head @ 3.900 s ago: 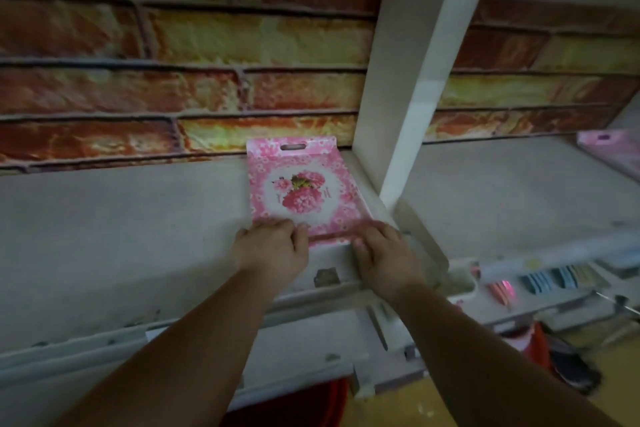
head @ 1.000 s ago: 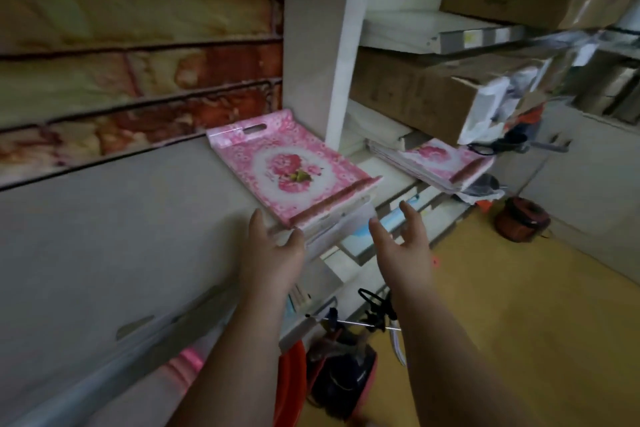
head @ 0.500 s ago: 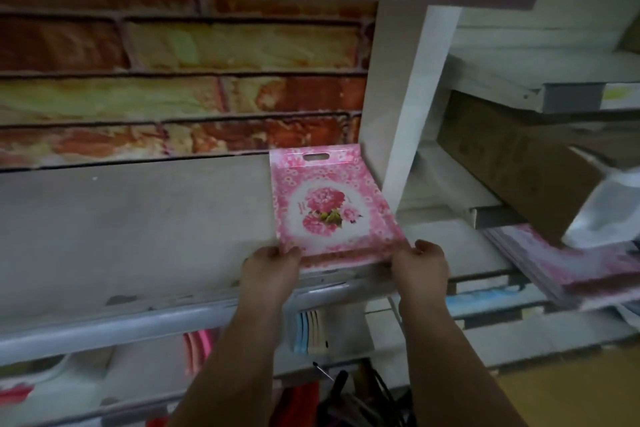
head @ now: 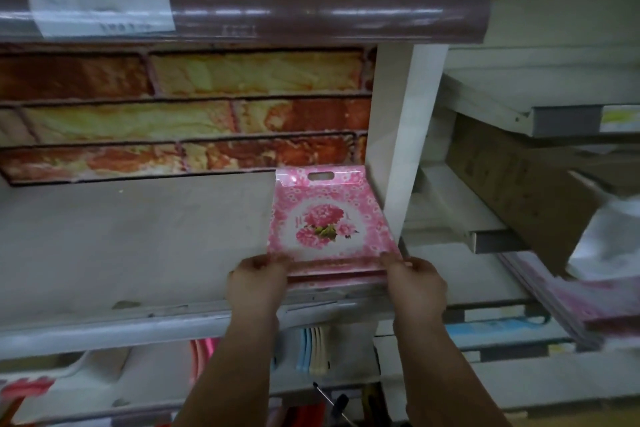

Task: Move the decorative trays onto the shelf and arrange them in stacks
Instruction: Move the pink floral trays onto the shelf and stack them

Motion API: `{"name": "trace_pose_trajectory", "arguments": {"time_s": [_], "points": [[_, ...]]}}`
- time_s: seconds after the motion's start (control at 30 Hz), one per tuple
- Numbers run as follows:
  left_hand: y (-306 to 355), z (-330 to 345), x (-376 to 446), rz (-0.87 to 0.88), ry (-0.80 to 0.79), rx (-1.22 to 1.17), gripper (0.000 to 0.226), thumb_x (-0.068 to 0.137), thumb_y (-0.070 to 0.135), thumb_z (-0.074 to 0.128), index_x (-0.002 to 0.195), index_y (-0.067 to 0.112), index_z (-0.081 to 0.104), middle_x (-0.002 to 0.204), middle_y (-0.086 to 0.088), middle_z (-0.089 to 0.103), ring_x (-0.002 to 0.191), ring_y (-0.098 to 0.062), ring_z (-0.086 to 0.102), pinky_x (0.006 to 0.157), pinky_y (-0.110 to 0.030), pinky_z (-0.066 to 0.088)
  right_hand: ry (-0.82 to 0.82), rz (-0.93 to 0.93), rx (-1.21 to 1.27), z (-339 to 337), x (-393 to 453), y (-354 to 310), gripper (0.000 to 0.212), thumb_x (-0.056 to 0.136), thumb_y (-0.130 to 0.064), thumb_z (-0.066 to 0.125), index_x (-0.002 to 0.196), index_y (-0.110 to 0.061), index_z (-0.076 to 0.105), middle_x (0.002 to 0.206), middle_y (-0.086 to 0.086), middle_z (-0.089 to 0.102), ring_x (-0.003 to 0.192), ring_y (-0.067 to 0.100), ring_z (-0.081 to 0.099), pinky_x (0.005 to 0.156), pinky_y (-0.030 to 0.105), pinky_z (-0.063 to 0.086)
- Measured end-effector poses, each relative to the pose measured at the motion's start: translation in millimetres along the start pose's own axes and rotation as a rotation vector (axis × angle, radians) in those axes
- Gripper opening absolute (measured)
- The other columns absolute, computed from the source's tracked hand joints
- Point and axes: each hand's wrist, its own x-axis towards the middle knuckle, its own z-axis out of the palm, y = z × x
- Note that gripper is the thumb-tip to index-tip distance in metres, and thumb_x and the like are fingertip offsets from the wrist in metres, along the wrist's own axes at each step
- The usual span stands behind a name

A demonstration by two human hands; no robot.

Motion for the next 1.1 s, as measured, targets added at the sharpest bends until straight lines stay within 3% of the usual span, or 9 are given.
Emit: {"name": "trace_pose_trajectory", "arguments": {"time_s": [0.1, 0.2, 0.33, 0.47, 0.53, 0.6, 0.7, 0.9, 1.1], "points": [[8, -6, 4, -0.062, -0.040, -0.254, 0.023, 0.097, 0.025, 0.076, 0.117, 0.013, 0.072, 0.104, 0.000, 0.072, 0.093, -0.017, 0.064, 0.078, -0.034, 0.047, -0.042, 0.064, 0.234, -4, -9, -22, 0.043, 0.080, -0.054, 0.074, 0.108, -0.022, 0.071, 0.099, 0.004, 0.075, 0.092, 0.027, 0.072, 0.089, 0.050, 0.060], [20, -12, 4, -0.064, -0.071, -0.403, 0.028, 0.099, 0.031, 0.074, 0.121, 0.014, 0.067, 0.113, 0.000, 0.067, 0.102, -0.021, 0.060, 0.091, -0.037, 0.042, -0.087, 0.098, 0.376, -6, -12, -34, 0.040, 0.083, -0.041, 0.082, 0.112, -0.016, 0.070, 0.105, 0.006, 0.076, 0.094, 0.027, 0.072, 0.082, 0.042, 0.059], [38, -19, 2, -0.124, -0.265, -0.564, 0.020, 0.099, 0.025, 0.073, 0.114, 0.011, 0.074, 0.098, -0.004, 0.081, 0.088, -0.020, 0.074, 0.078, -0.036, 0.056, -0.114, 0.091, 0.482, -9, -13, -45, 0.041, 0.087, -0.041, 0.085, 0.113, -0.013, 0.070, 0.104, 0.007, 0.076, 0.092, 0.026, 0.073, 0.071, 0.032, 0.054], [34, -18, 1, -0.234, -0.437, -0.838, 0.026, 0.099, 0.011, 0.064, 0.124, 0.006, 0.069, 0.115, -0.016, 0.075, 0.115, -0.033, 0.070, 0.096, -0.046, 0.063, -0.330, 0.254, 0.854, -10, -13, -51, 0.018, 0.083, -0.014, 0.083, 0.097, -0.007, 0.075, 0.079, 0.006, 0.079, 0.065, 0.020, 0.073, 0.064, 0.029, 0.059], [26, -17, 1, -0.228, -0.450, -0.854, 0.025, 0.100, 0.007, 0.062, 0.124, 0.006, 0.068, 0.118, -0.017, 0.074, 0.119, -0.034, 0.068, 0.106, -0.047, 0.058, -0.394, 0.293, 1.001, -7, -8, -43, 0.034, 0.058, -0.006, 0.090, 0.080, -0.011, 0.064, 0.064, 0.006, 0.065, 0.054, 0.018, 0.061, 0.060, 0.026, 0.060], [19, -17, 3, -0.224, -0.459, -0.870, 0.023, 0.099, 0.005, 0.063, 0.121, 0.004, 0.069, 0.119, -0.019, 0.074, 0.120, -0.036, 0.068, 0.114, -0.050, 0.051, -0.414, 0.307, 1.074, -8, -7, -36, 0.041, 0.051, -0.003, 0.086, 0.084, -0.009, 0.064, 0.075, 0.012, 0.061, 0.063, 0.024, 0.060, 0.074, 0.034, 0.065], [12, -18, 7, -0.191, -0.471, -0.892, 0.028, 0.094, 0.005, 0.067, 0.121, 0.005, 0.070, 0.119, -0.019, 0.074, 0.120, -0.036, 0.069, 0.115, -0.050, 0.051, -0.433, 0.322, 1.116, -9, -12, -31, 0.033, 0.068, 0.002, 0.079, 0.098, -0.002, 0.069, 0.095, 0.019, 0.073, 0.087, 0.031, 0.072, 0.099, 0.047, 0.060], [-6, -20, -2, -0.087, -0.507, -0.917, 0.049, 0.078, 0.003, 0.067, 0.127, 0.005, 0.073, 0.113, -0.015, 0.078, 0.098, -0.027, 0.079, 0.091, -0.038, 0.066, -0.460, 0.341, 1.186, -9, -13, -13, 0.018, 0.084, -0.002, 0.075, 0.101, -0.005, 0.074, 0.098, 0.011, 0.077, 0.088, 0.021, 0.070, 0.096, 0.043, 0.061], [-32, -32, -10, 0.042, -0.548, -0.986, 0.052, 0.087, 0.003, 0.067, 0.139, 0.004, 0.066, 0.128, -0.017, 0.073, 0.115, -0.032, 0.074, 0.098, -0.042, 0.063, -0.583, 0.282, 1.250, -1, -15, 6, 0.049, 0.085, -0.010, 0.072, 0.134, -0.013, 0.072, 0.118, 0.010, 0.077, 0.112, 0.022, 0.073, 0.105, 0.041, 0.055]]}}
